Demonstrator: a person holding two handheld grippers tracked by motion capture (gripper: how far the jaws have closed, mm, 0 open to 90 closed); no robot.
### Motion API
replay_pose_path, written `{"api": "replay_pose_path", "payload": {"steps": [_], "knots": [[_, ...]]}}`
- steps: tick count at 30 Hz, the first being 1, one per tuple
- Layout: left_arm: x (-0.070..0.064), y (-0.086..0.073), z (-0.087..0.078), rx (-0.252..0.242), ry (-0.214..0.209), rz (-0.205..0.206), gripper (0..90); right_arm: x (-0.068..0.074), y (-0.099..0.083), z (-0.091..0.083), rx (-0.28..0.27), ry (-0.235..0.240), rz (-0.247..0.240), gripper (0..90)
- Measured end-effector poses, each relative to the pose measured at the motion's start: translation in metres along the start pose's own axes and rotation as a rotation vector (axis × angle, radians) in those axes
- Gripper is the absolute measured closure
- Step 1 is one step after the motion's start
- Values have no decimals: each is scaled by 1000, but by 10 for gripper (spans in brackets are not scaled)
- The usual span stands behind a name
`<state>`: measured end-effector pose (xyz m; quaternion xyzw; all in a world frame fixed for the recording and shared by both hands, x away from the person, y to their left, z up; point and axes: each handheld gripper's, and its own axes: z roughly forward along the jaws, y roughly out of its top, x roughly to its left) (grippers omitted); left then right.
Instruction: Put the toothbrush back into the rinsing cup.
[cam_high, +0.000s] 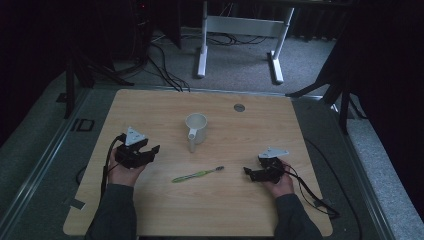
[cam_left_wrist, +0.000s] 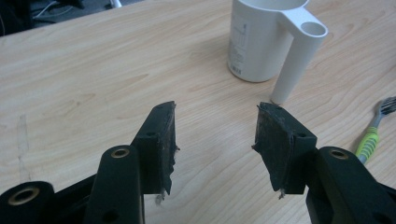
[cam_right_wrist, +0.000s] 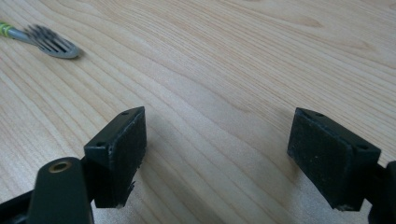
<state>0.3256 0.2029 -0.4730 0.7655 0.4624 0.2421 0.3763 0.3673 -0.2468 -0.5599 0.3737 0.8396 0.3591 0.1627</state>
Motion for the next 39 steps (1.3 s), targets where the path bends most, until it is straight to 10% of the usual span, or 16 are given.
{"api": "replay_pose_path", "payload": {"steps": [39], "knots": [[-26, 41, 1, 9, -92, 127, 490, 0, 0, 0, 0, 0, 4, 193]]}}
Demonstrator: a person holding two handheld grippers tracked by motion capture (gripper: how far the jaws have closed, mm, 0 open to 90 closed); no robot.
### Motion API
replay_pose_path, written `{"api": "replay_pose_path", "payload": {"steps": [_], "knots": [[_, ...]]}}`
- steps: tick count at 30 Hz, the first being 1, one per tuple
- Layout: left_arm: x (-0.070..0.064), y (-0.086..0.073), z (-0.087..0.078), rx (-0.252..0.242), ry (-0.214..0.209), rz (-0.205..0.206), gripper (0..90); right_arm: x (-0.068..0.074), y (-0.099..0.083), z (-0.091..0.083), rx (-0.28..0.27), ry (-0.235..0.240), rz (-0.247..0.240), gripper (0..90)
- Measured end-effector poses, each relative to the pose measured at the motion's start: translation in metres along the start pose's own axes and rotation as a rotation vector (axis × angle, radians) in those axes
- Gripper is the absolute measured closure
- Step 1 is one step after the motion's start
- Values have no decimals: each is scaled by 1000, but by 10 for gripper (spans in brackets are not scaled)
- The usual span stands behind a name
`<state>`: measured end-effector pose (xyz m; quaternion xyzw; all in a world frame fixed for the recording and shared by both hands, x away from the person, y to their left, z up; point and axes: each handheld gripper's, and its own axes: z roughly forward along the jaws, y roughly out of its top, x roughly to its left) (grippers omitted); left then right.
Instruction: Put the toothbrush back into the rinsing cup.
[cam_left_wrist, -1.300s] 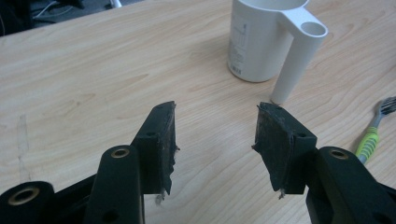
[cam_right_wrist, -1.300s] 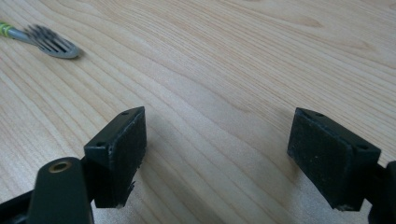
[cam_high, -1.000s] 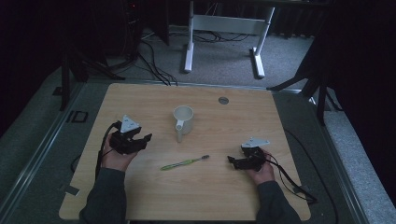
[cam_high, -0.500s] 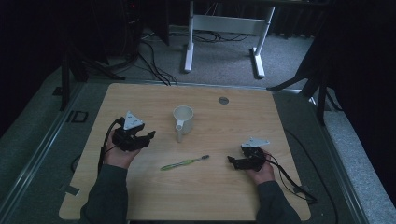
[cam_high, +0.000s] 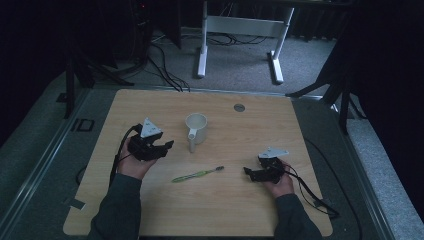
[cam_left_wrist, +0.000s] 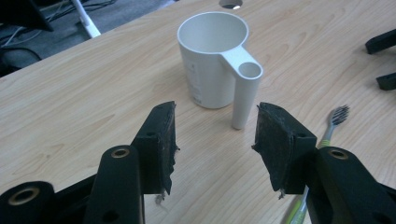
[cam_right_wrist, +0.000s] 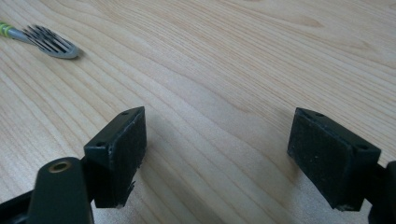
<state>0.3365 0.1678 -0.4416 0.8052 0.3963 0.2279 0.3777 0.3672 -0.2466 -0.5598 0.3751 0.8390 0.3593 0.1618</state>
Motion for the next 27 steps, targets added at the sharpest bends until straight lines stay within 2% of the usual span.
{"api": "replay_pose_path", "payload": {"steps": [7, 16, 21, 27], "knots": [[-1, 3, 1, 0, -67, 30, 490, 0, 0, 0, 0, 0, -1, 193], [-2, 7, 1, 9, -128, 65, 490, 0, 0, 0, -1, 0, -1, 193], [-3, 12, 0, 17, -140, 88, 489, 0, 0, 0, 1, 0, 0, 193], [-3, 16, -1, 20, -164, 95, 490, 0, 0, 0, 0, 0, -1, 193]]}}
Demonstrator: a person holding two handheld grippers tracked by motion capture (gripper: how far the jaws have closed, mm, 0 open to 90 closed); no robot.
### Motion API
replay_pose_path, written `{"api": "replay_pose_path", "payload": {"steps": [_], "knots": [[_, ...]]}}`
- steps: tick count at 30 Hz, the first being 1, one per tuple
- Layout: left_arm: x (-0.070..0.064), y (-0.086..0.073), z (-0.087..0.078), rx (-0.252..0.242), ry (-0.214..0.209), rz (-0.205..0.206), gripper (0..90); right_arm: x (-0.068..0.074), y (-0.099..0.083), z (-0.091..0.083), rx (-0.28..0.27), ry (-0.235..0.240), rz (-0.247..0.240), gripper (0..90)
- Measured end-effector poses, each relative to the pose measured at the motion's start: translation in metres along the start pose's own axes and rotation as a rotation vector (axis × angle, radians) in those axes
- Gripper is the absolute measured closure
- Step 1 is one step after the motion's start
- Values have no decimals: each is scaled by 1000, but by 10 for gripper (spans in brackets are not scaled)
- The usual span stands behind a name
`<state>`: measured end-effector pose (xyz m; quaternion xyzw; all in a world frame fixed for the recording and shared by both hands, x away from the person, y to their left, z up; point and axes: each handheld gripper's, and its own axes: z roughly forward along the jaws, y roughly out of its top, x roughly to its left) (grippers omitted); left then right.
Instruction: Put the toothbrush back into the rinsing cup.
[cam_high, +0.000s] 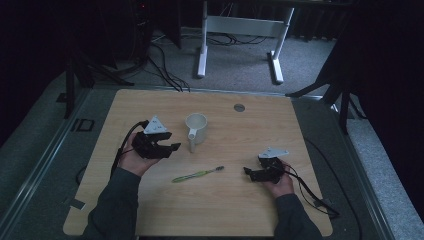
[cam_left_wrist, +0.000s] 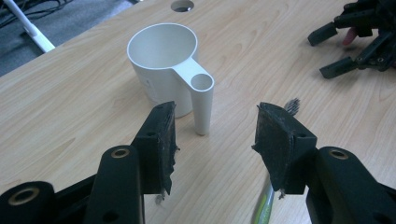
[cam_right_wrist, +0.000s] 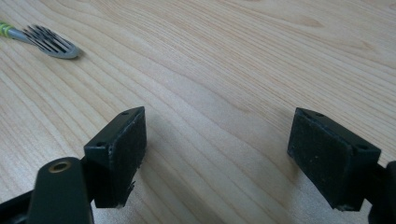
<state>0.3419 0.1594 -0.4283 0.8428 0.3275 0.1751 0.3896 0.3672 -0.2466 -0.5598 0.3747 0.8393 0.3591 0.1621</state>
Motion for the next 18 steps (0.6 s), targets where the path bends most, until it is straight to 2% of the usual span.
{"api": "replay_pose_path", "payload": {"steps": [11, 18], "knots": [[-3, 10, 1, 26, -36, 40, 492, 0, 0, 0, 1, 0, 0, 193], [-1, 17, 3, 40, -59, 44, 486, 0, 0, 0, 1, 0, 1, 193]]}}
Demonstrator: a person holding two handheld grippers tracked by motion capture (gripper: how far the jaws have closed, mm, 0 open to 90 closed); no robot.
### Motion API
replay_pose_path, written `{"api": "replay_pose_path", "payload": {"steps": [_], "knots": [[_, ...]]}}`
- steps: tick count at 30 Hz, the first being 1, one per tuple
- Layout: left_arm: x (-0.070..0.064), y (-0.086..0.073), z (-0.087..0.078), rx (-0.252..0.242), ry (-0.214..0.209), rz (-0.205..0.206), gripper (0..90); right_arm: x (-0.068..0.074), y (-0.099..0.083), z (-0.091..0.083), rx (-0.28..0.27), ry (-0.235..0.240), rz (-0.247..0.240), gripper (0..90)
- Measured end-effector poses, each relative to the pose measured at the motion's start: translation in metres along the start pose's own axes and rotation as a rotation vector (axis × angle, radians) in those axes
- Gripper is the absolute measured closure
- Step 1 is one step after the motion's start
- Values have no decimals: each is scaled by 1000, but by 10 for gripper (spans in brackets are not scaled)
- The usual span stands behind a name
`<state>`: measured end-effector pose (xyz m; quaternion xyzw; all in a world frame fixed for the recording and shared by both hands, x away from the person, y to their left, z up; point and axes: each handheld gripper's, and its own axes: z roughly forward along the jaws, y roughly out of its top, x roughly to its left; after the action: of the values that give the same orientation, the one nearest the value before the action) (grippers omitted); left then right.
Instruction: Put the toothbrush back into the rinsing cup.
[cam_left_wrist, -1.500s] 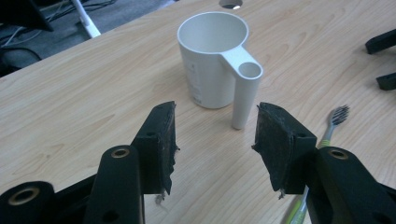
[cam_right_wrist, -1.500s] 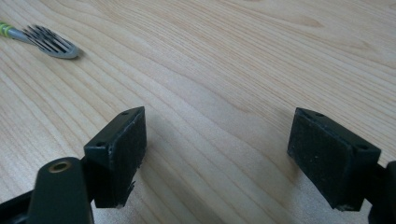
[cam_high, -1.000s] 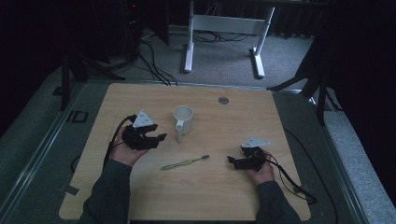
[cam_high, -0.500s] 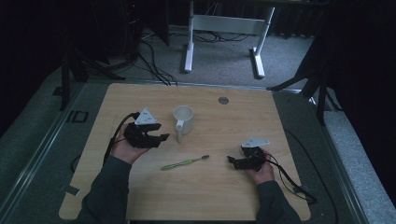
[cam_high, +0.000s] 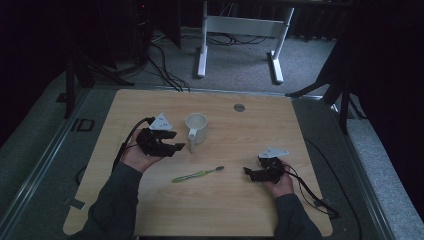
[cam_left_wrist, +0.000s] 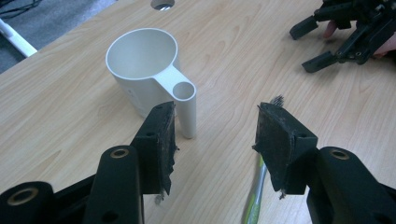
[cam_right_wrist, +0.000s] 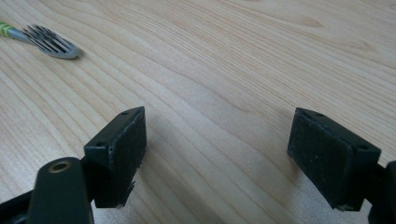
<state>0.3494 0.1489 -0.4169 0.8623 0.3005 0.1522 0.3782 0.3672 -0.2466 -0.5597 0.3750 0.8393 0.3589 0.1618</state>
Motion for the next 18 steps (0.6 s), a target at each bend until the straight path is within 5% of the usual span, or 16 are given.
{"api": "replay_pose_path", "payload": {"steps": [18], "knots": [[-3, 15, -1, 38, -1, 38, 484, 0, 0, 0, 1, 0, 0, 193]]}}
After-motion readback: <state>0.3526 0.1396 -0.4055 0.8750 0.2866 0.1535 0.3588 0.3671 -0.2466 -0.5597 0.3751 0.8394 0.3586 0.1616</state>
